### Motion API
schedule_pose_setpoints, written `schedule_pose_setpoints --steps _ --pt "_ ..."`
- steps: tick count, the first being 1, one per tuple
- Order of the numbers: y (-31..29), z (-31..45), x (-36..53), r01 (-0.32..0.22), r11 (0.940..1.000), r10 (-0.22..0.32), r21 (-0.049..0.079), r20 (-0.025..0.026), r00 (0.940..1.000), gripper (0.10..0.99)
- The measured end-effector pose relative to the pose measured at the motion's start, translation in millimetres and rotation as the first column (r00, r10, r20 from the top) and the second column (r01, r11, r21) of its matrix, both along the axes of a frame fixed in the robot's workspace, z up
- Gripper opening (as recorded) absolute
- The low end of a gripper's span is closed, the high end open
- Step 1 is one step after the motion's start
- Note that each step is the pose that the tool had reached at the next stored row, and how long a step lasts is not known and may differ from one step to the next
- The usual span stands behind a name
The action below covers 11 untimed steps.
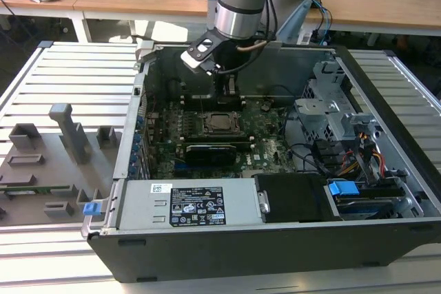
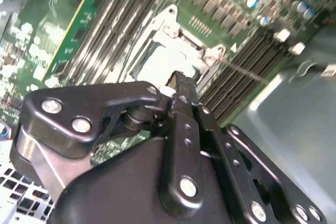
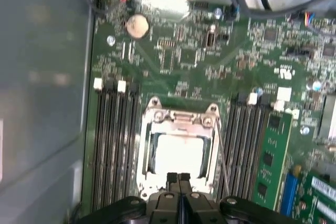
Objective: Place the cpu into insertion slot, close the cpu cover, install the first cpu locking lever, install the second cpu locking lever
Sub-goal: 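Close the cpu cover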
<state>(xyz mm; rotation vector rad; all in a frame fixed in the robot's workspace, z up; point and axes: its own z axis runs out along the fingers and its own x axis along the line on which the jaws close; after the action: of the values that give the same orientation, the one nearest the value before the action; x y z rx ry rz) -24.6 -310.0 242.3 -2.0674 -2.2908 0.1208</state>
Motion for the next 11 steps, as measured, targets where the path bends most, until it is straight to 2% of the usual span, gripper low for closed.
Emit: schedule_pose_setpoints --steps 3,6,8,11 --pt "-1.5 -0.1 3.3 0.000 1.0000 0.000 0.000 -0.0031 1.0000 0.106" --pt "-8.6 -0.2 6.4 0.000 1.0000 0.000 -0.001 -0.0066 1.0000 0.106" --pt "-10.7 -0.2 8.8 0.000 1.0000 0.000 0.000 -0.0085 1.0000 0.106" --pt "-10.8 6.2 8.8 0.000 1.0000 0.000 0.000 -0.0086 1.0000 0.106"
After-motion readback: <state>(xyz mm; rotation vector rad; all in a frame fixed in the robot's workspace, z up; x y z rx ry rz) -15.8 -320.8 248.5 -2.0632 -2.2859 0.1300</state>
